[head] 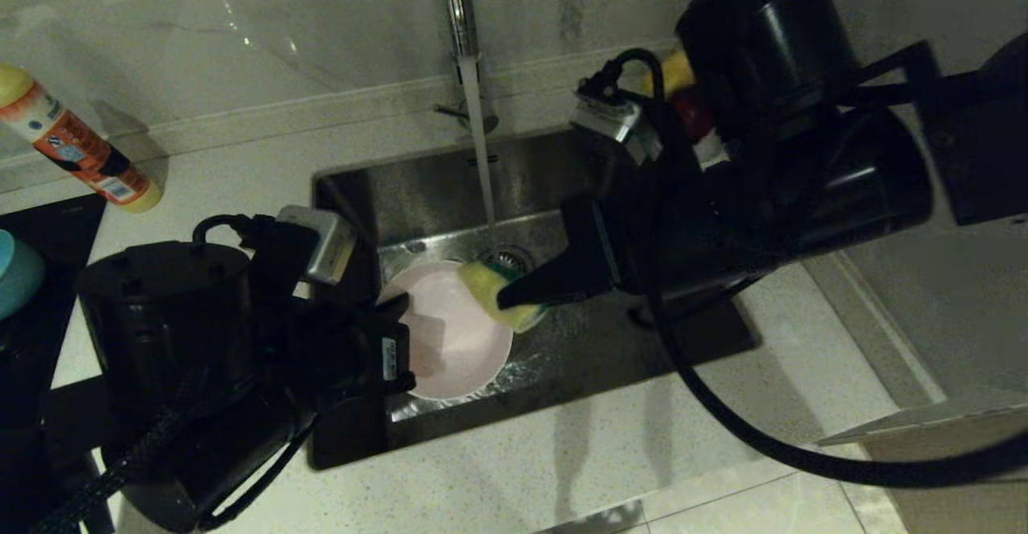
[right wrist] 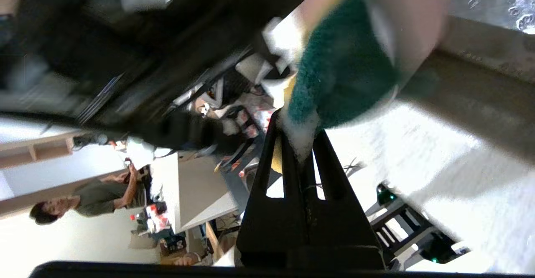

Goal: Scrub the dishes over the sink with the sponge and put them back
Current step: Wipe the bowl, then rinse the bowl

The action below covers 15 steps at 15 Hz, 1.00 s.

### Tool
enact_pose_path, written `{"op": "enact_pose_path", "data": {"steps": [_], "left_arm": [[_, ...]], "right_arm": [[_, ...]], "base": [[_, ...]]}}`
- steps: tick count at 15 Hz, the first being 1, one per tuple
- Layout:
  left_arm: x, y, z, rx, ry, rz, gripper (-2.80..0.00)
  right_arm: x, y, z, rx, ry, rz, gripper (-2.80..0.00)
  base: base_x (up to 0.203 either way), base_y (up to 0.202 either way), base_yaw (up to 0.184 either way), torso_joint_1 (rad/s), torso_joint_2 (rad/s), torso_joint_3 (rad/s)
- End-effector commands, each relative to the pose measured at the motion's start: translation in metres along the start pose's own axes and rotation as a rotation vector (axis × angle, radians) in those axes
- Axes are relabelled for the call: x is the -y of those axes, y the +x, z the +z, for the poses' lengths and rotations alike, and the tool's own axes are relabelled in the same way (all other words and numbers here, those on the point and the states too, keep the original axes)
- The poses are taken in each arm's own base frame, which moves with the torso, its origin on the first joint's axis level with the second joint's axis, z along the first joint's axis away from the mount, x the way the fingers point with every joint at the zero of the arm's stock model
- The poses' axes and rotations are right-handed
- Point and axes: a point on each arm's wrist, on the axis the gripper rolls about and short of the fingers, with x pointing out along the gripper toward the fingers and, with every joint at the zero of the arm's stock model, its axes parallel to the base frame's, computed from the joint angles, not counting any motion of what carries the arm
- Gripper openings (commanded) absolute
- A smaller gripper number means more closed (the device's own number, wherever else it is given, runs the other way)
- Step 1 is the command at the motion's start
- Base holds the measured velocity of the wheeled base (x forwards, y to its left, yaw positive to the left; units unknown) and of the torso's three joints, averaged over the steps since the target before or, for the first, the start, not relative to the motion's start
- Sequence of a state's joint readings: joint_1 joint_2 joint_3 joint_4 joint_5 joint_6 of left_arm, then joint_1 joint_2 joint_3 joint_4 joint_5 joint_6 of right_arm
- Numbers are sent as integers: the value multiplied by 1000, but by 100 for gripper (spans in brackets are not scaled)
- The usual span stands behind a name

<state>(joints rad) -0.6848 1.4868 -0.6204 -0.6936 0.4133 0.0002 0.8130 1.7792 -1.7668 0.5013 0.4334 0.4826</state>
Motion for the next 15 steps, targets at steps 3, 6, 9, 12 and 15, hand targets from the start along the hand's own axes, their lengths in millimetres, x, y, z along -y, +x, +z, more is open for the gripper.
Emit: {"op": "enact_pose_path", "data": {"steps": [3,6,9,12,15], "left_arm": [[0,20,7,9,-59,33,-280],[3,51,7,-40,-132,68,-280],[4,71,19,-102,-228,95,-280],[2,102,33,-201,-379,148,-280],[-3,132,28,-288,-512,159,-280]], "right_arm": [[-29,-59,-14,67,-42,62,-280],[-46,-110,-21,164,-82,94,-280],[-43,-139,-28,214,-71,57,-280],[-29,-151,-39,221,-37,20,-280],[-11,-152,-43,204,8,14,-280]], "base": [[0,0,0,0,0,0],[0,0,0,0,0,0],[0,0,0,0,0,0],[0,0,0,0,0,0],[0,0,0,0,0,0]]}}
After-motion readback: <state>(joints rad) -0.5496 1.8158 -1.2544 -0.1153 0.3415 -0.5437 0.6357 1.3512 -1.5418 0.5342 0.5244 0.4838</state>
